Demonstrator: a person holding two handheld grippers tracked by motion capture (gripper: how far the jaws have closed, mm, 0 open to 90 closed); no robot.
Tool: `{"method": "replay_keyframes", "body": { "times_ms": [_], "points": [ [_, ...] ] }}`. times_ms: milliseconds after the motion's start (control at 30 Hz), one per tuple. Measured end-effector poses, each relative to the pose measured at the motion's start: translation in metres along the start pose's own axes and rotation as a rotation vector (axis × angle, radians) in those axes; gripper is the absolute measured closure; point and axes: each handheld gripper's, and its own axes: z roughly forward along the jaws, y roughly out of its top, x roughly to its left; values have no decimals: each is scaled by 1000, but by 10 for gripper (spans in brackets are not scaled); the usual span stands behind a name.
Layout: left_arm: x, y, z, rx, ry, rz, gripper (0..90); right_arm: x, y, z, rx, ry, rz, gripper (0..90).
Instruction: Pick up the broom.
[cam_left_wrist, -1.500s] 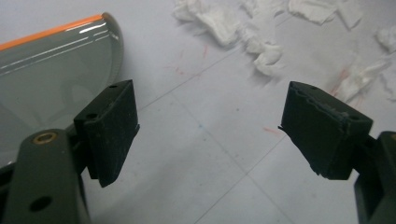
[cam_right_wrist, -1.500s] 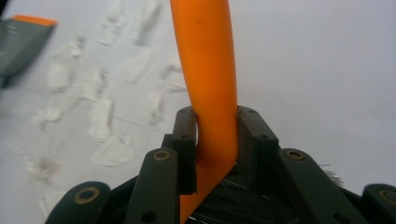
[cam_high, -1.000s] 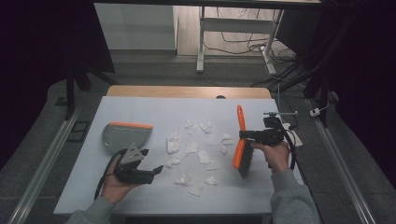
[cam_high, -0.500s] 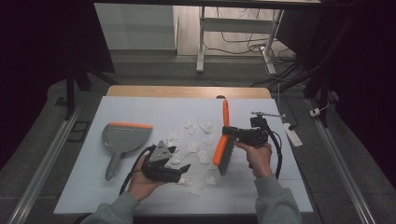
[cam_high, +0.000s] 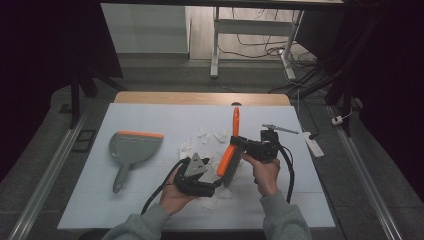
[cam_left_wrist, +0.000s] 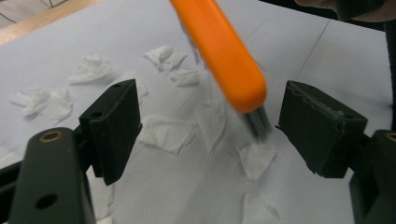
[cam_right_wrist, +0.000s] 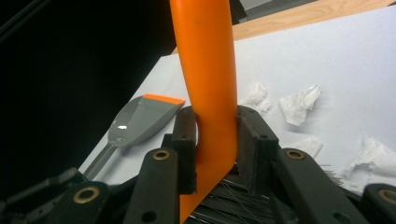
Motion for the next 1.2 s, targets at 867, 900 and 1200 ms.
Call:
{"method": "replay_keyframes", "body": {
  "times_ms": [867, 900, 1200],
  "points": [
    [21, -11, 26, -40, -5, -138, 780, 13, -19, 8, -89, 36, 70, 702],
    [23, -11, 25, -35, -6, -137, 784, 14, -19, 8, -92, 36, 66, 701],
    [34, -10, 14, -15, -12, -115, 798, 19, -18, 10, -85, 63, -8, 669]
  ]
}}
